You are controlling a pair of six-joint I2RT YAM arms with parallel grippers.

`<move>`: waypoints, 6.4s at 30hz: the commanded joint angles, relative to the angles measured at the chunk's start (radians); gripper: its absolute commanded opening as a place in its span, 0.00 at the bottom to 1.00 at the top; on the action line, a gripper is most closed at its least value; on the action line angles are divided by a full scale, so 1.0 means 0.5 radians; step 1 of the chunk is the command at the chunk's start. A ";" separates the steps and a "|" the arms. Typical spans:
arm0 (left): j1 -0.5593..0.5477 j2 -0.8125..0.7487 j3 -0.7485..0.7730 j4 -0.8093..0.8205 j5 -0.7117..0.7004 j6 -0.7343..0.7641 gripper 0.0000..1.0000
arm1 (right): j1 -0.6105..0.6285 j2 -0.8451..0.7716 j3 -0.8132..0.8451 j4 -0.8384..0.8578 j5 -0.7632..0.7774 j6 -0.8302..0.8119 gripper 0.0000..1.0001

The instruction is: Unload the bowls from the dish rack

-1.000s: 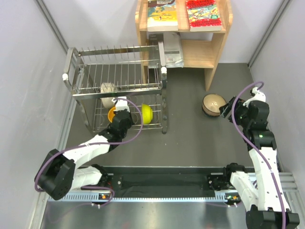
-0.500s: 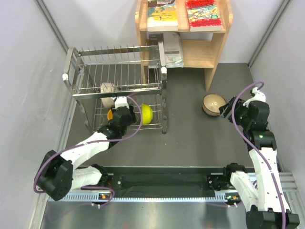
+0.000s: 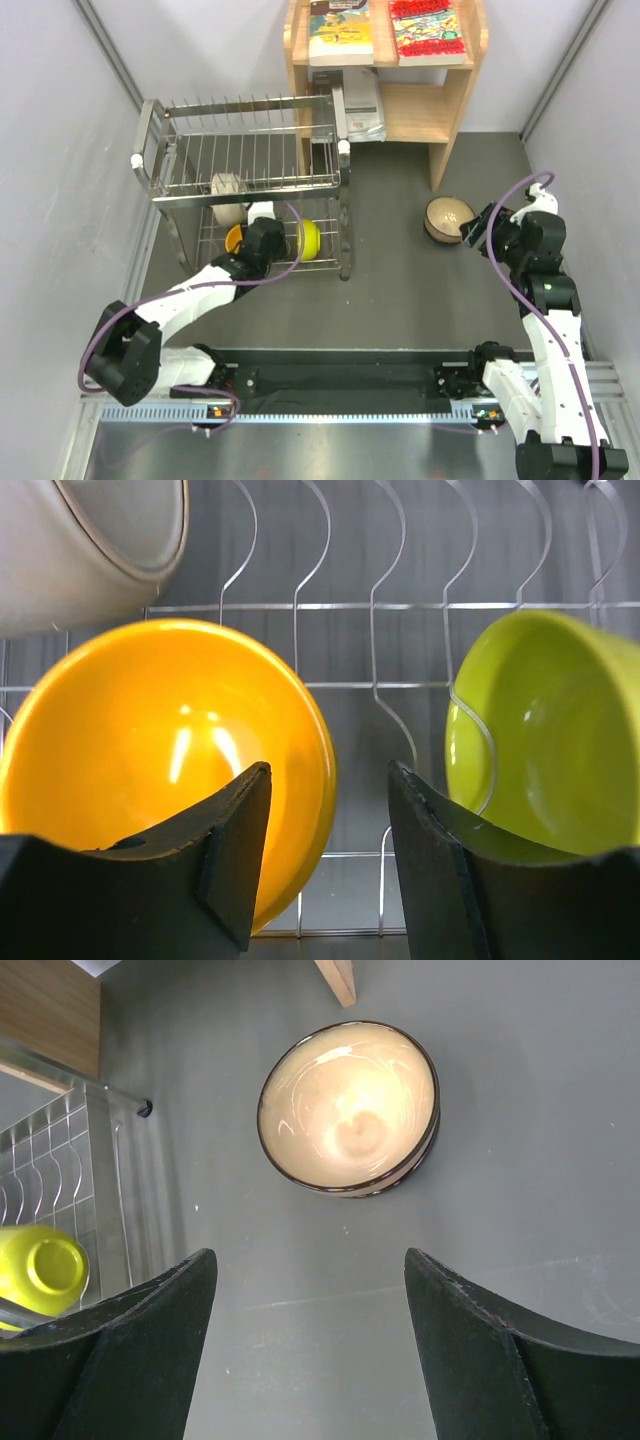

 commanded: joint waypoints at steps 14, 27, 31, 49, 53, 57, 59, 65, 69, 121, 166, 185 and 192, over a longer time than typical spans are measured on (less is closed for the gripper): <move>0.024 0.038 0.001 -0.025 -0.047 -0.083 0.17 | 0.000 -0.020 -0.029 0.105 -0.007 -0.011 0.76; 0.021 -0.201 0.069 -0.224 0.030 -0.021 0.00 | 0.000 -0.029 -0.013 0.093 0.014 -0.002 0.76; 0.015 -0.324 0.099 -0.325 0.085 0.012 0.00 | 0.000 -0.032 -0.019 0.096 0.008 0.010 0.76; -0.530 -0.422 0.372 -0.672 -0.056 0.157 0.00 | 0.000 0.005 -0.020 0.081 -0.013 0.004 0.77; -0.712 -0.394 0.434 -0.755 -0.118 0.111 0.00 | 0.004 0.005 -0.016 0.080 -0.013 0.001 0.76; -0.929 -0.364 0.440 -0.831 -0.145 0.065 0.00 | 0.007 0.014 -0.004 0.065 -0.025 -0.005 0.77; -1.027 -0.339 0.446 -0.859 -0.136 0.031 0.00 | 0.010 0.014 0.002 0.062 -0.025 -0.008 0.77; -1.294 -0.190 0.437 -0.749 -0.075 -0.003 0.00 | 0.019 0.036 -0.007 0.065 -0.041 -0.005 0.77; -1.375 0.022 0.477 -0.562 -0.038 -0.003 0.00 | 0.025 0.029 -0.004 0.068 -0.044 -0.002 0.77; -1.461 -0.382 0.447 0.132 -0.746 0.264 0.70 | 0.942 0.422 -0.078 -0.002 0.122 0.001 0.79; -1.458 -0.646 0.225 -0.061 -0.842 0.132 0.69 | 1.403 1.204 -0.007 0.277 0.711 0.216 0.00; -1.461 -0.726 0.189 -0.141 -0.860 0.077 0.69 | 1.010 1.790 0.548 0.396 0.671 0.084 0.00; -1.464 -0.683 0.176 -0.175 -0.866 0.040 0.69 | 0.970 1.950 0.692 0.393 0.650 0.053 0.03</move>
